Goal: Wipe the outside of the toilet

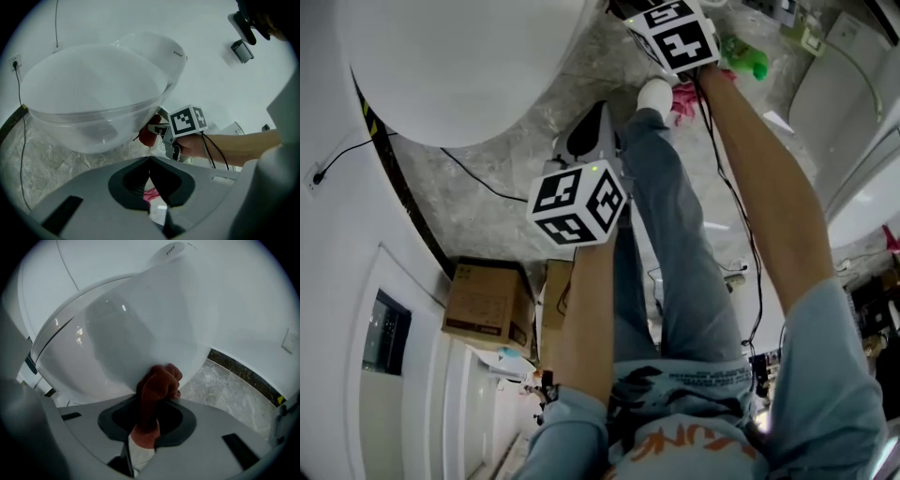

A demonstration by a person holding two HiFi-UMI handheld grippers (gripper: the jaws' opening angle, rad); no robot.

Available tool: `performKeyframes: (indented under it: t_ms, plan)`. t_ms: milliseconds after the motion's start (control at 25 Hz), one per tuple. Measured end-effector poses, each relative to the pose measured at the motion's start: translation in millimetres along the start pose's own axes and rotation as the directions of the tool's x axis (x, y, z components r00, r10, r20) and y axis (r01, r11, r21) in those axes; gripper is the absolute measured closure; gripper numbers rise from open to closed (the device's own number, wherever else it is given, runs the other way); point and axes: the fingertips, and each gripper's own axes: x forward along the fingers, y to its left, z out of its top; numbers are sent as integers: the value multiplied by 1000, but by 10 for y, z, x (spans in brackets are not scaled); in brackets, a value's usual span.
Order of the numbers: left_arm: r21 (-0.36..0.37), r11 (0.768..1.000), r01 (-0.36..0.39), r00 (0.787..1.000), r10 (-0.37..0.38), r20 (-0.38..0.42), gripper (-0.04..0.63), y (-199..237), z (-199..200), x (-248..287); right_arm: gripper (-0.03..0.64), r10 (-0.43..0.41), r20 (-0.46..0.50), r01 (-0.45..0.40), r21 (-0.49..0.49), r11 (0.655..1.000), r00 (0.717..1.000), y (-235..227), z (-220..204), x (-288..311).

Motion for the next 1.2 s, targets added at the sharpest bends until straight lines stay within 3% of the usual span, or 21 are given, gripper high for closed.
performKeyframes:
  t_ms: [280,600,1200]
  plan:
    - [-12,1000,0,1000,0,9,594,222,-129,-175,529,33,-54,-32,6,999,998,391,-286,23]
    - [-24,999,28,1000,-28,-3,594,334,-361,-308,529,69,-97,-77,-81,994,993,847,-473,-22]
    - [-53,998,22,999,-20,45,594,883,-581,-723,528,66,-126,-73,-49,996,990,1533,-758,29]
